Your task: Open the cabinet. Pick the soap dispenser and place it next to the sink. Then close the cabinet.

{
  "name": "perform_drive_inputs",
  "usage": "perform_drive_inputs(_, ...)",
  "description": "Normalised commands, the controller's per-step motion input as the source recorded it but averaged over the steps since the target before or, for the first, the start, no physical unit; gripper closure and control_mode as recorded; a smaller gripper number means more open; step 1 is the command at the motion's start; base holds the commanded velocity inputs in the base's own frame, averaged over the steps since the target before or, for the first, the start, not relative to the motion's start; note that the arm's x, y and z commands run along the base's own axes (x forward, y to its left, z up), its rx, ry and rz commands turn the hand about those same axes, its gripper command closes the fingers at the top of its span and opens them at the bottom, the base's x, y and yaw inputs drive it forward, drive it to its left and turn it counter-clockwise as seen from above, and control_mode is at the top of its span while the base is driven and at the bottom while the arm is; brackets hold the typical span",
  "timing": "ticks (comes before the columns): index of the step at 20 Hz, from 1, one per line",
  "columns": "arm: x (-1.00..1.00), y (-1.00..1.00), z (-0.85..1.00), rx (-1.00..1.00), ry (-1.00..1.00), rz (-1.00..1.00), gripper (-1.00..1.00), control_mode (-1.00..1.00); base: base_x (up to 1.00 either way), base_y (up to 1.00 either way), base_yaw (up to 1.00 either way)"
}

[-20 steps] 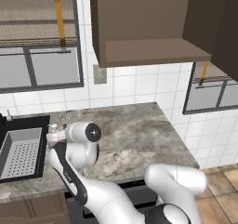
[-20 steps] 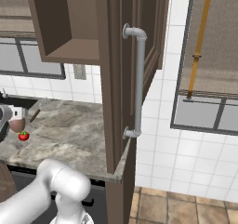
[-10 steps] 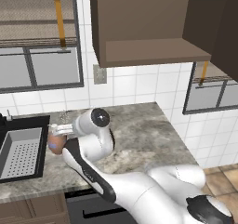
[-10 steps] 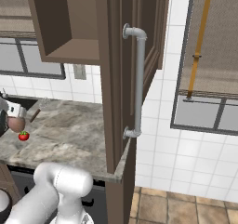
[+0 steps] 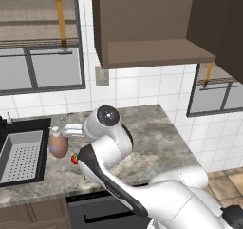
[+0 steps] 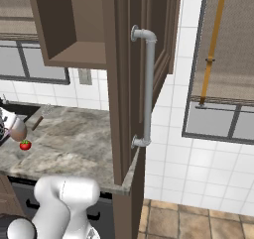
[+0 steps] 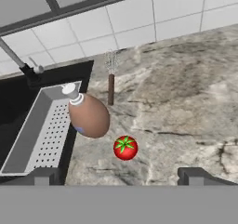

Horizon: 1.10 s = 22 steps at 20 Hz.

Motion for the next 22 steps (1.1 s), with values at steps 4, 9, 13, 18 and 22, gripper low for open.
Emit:
perform_drive_inputs(4,-0.45,-0.42,0.26,0.03,0.11,-0.19,-1.0,-1.0,0.0,0.0,0.0)
perform_drive_inputs(9,-0.42,-0.45,0.28,0.03,0.07,-0.18,-1.0,-1.0,0.0,0.0,0.0)
perform_drive_inputs(13,-0.38,-0.45,0.31,0.03,0.08,-0.18,-1.0,-1.0,0.0,0.0,0.0)
perform_drive_inputs(18,-0.44,-0.46,0.23,0.0,0.0,-0.11,-1.0,-1.0,0.0,0.0,0.0)
perform_drive_inputs(22,-0.41,-0.44,0.31,0.04,0.0,-0.19,-1.0,-1.0,0.0,0.0,0.0)
